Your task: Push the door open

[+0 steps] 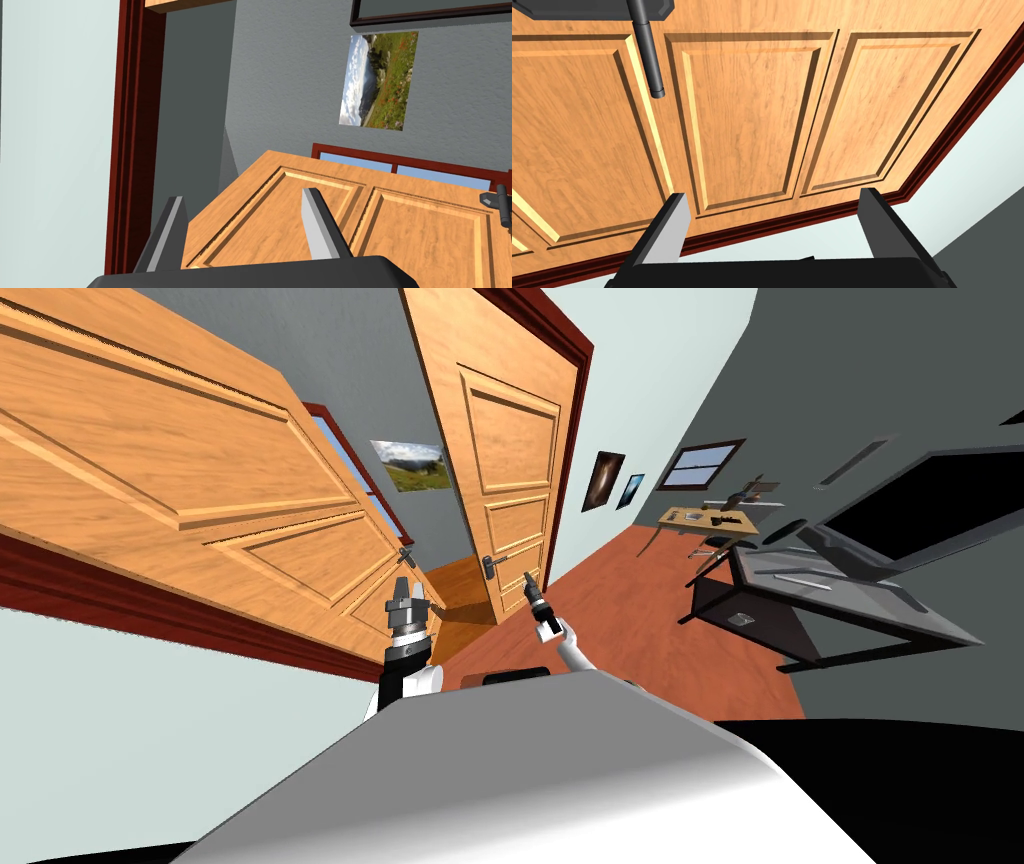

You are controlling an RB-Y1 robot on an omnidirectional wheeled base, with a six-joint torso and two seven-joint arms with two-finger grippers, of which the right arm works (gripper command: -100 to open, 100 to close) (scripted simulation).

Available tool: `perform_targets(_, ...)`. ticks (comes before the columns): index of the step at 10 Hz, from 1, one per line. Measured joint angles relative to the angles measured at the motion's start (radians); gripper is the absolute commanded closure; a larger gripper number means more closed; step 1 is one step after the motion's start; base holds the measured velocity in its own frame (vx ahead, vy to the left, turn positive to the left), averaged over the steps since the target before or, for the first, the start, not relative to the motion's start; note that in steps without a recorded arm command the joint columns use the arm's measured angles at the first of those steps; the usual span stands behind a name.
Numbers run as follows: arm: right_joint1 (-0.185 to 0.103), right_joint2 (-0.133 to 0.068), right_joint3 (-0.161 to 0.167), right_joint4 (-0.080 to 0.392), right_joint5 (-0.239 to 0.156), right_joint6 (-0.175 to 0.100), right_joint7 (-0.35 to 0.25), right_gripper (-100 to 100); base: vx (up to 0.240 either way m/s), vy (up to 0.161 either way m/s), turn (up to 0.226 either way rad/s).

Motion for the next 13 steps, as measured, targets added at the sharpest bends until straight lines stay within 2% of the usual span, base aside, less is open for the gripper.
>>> perform_targets(3, -0.076, 0.005, 0.014, 0.115, -0.007, -0.003, -0.016, -100, 0.089, -0.054, 0.076)
perform_targets(8, -0.189, 0.017, 0.039, 0.297, -0.017, 0.007, -0.042, -100, 0.087, -0.055, 0.070)
perform_targets(13, -0.286, 0.035, 0.060, 0.438, -0.026, 0.027, -0.063, -100, 0.078, -0.050, 0.062)
